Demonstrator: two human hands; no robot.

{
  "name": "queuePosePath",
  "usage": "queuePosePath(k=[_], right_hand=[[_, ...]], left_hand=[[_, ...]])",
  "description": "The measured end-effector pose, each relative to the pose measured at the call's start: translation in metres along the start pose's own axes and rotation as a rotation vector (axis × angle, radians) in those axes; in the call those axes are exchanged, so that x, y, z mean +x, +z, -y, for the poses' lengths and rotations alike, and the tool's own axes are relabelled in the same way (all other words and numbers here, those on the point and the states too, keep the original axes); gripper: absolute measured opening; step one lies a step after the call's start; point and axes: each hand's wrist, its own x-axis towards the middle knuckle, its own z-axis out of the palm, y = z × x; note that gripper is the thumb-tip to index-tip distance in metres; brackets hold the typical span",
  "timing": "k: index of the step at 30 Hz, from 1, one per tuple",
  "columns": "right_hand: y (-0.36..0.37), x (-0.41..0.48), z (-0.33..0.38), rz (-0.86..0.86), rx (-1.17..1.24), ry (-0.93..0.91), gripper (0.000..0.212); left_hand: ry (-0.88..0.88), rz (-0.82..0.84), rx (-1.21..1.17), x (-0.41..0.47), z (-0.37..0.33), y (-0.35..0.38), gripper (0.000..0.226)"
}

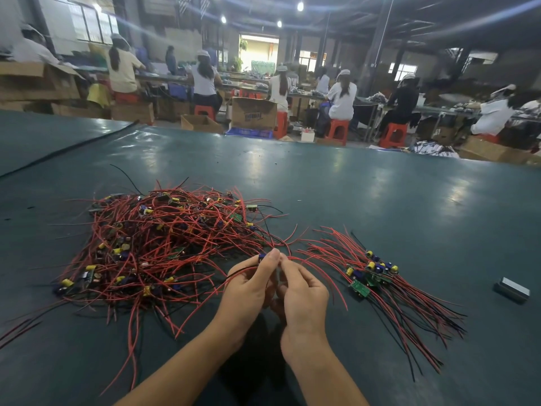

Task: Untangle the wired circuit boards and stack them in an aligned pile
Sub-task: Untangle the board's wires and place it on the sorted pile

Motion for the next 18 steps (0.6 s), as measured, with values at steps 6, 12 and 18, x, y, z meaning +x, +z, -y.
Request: queuePosePath(k=[6, 12, 18], right_hand=[[0.001, -0.007, 0.024, -0.033, 0.121, 0.075, 0.025], [-0.002, -0.021, 0.052, -0.034, 0.182, 0.083, 0.010], [-0.003, -0.029, 0.063, -0.111, 0.178, -0.016, 0.033]], left_hand=[[0.088, -0.088, 0.076, 0.004, -0.007, -0.003, 0.040], [0.103, -0.082, 0.053, 0.007, -0.005, -0.004, 0.036], [0.111, -0.040, 0.031, 0.007, -0.005, -0.004, 0.035]])
